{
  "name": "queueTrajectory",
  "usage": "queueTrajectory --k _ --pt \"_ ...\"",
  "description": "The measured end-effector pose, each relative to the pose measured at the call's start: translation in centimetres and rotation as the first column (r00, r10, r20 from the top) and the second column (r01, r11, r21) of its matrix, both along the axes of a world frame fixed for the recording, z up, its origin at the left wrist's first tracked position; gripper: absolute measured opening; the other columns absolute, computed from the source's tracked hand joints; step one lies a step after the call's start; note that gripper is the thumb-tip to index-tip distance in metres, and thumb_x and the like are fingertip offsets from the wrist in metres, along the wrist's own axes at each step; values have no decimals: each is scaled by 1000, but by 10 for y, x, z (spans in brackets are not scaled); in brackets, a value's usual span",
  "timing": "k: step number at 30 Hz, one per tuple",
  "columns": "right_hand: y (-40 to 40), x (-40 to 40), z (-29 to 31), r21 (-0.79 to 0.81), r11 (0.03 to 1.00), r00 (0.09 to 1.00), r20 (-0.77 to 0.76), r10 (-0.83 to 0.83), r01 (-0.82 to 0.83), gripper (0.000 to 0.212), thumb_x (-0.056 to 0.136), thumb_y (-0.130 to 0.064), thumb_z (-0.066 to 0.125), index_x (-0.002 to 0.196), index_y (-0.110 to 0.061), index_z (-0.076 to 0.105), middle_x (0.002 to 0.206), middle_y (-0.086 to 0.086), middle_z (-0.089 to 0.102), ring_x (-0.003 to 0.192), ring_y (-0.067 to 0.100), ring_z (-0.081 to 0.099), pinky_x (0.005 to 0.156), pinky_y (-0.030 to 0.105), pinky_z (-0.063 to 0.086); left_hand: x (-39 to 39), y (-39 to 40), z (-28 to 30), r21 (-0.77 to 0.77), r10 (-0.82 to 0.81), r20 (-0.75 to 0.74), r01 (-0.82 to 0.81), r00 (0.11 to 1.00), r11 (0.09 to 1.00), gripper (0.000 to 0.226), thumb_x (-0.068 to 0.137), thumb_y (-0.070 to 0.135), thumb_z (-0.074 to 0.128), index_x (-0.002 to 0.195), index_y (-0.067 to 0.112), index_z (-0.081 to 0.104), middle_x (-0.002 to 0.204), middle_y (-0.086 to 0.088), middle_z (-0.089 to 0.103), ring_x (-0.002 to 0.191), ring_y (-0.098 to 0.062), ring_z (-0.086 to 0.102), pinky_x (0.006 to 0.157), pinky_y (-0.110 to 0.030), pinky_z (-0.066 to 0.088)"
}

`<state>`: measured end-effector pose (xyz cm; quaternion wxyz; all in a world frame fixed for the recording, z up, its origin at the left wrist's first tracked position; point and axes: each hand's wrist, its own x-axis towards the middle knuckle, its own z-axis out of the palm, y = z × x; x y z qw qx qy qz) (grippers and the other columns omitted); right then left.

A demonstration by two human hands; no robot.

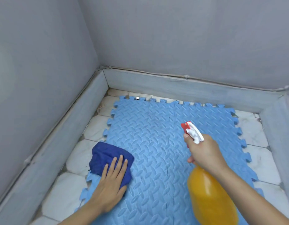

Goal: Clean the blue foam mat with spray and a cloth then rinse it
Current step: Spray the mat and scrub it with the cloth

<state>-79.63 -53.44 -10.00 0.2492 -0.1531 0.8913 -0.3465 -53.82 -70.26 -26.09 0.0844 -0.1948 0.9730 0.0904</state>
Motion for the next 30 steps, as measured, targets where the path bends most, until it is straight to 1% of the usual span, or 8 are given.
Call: queueTrajectory --k 7,10,13,15,18,22,25,30 --pt "-4 21 -17 27 999 999 29 22 -22 34 97 -35 51 72 -12 52 50 2 48 40 16 65 56 36 52 -41 -33 -3 3 47 -52 -47 998 999 68 89 49 12 149 26 -11 157 7 -20 142 -8 -25 116 -38 -10" --pt "-9 26 -13 32 999 1000 10 19 -19 38 98 -36 49 71 -10 53 55 6 54 42 17 65 53 33 51 -37 -42 2 -8 29 -65 -30 997 1000 71 90 42 27 151 26 -7 160 0 3 143 -9 -16 114 -31 -9" --pt "-10 31 -14 47 999 999 -44 -10 12 40 97 -39 49 73 -8 57 63 10 63 52 25 68 61 36 55 -25 -36 0 -6 70 -52 -70 996 998 73 90 41 26 148 30 -17 159 -2 5 144 -12 -10 113 -28 -9" --pt "-10 33 -16 65 998 996 -86 21 -16 40 96 -42 49 71 -12 54 63 7 63 58 29 68 67 41 56 -17 -32 3 5 120 -50 -120 992 993 72 88 39 30 152 21 3 158 -6 15 144 -17 5 113 -31 -2" --pt "-9 38 -13 45 993 993 -52 110 -108 35 92 -48 57 74 -19 51 60 0 57 47 19 67 62 35 56 -2 -33 2 -68 108 2 -107 994 992 70 83 39 36 147 9 26 152 -9 32 140 -21 20 111 -37 8" --pt "-6 46 -3 0 992 989 74 127 -128 43 80 -54 71 79 -17 49 68 0 55 45 16 65 51 28 50 13 -35 4 -81 96 8 -95 995 992 72 85 41 35 148 9 22 153 -9 32 140 -21 21 111 -37 9" --pt "-4 52 -3 43 991 992 20 123 -124 38 85 -53 64 76 -20 47 66 -1 55 47 17 63 40 17 41 13 -35 4 -43 108 43 -106 993 993 72 86 41 35 149 10 21 154 -9 27 142 -20 16 112 -35 5" --pt "1 56 2 12 984 984 -5 177 -177 35 88 -52 60 82 -19 51 68 -3 56 43 15 65 51 27 50 13 -40 1 -1 90 15 -90 996 996 72 88 43 32 150 10 17 157 -8 20 143 -20 11 113 -31 -3"
